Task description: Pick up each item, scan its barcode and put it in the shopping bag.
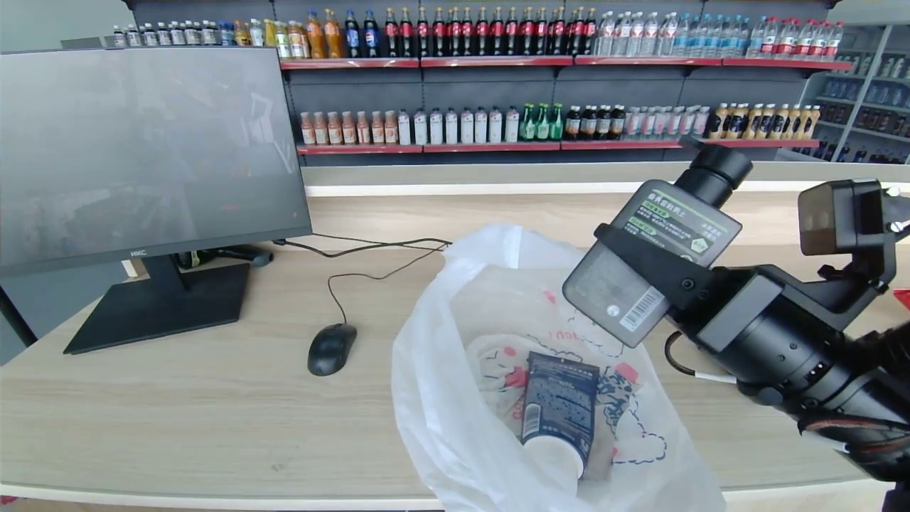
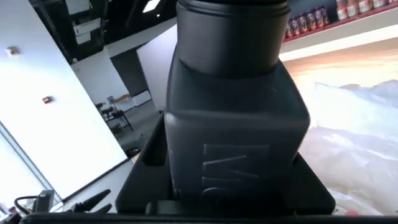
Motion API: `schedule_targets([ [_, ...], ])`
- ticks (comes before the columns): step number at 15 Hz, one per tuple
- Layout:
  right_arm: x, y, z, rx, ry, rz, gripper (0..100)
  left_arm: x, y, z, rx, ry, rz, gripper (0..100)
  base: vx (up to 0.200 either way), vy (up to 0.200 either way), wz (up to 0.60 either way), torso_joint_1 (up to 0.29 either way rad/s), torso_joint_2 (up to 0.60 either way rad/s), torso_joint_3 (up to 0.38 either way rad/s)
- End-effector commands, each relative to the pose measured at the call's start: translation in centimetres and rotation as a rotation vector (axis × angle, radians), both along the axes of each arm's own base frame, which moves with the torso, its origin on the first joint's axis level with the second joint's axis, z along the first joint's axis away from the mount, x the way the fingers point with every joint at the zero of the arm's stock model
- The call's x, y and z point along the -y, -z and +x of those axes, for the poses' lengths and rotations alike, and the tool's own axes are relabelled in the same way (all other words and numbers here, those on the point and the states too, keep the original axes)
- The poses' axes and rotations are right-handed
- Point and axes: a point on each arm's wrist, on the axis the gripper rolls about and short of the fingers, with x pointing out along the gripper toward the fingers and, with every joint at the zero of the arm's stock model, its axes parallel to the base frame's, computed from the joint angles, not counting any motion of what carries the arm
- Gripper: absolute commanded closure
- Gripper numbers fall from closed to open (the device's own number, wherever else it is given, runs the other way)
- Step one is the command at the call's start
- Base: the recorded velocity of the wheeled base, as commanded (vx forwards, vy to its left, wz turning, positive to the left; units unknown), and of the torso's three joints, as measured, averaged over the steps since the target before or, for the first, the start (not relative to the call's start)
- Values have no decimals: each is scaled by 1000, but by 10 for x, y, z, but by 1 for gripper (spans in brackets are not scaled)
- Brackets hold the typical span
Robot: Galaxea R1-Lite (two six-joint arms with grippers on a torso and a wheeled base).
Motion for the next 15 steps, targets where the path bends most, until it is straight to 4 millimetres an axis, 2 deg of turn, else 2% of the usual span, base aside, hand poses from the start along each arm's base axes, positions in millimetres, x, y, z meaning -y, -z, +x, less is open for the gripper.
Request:
schedule_targets([
  [1, -6, -2, 14, -31, -22, 38, 100, 0, 0, 0, 0, 0, 0, 0, 0, 0, 0, 0, 0, 0],
  [4, -8, 29, 21, -149, -73, -31, 100, 0, 0, 0, 0, 0, 1, 0, 0, 0, 0, 0, 0, 0],
  [5, -11, 34, 24, -179, -80, -29, 100, 0, 0, 0, 0, 0, 3, 0, 0, 0, 0, 0, 0, 0],
  [9, -9, 42, 22, -237, -155, -36, 100, 0, 0, 0, 0, 0, 3, 0, 0, 0, 0, 0, 0, 0],
  [12, -6, 61, 14, -306, -201, -98, 100, 0, 0, 0, 0, 0, 3, 0, 0, 0, 0, 0, 0, 0],
  [15, -10, 62, 18, -301, -250, -110, 100, 0, 0, 0, 0, 0, 6, 0, 0, 0, 0, 0, 0, 0],
])
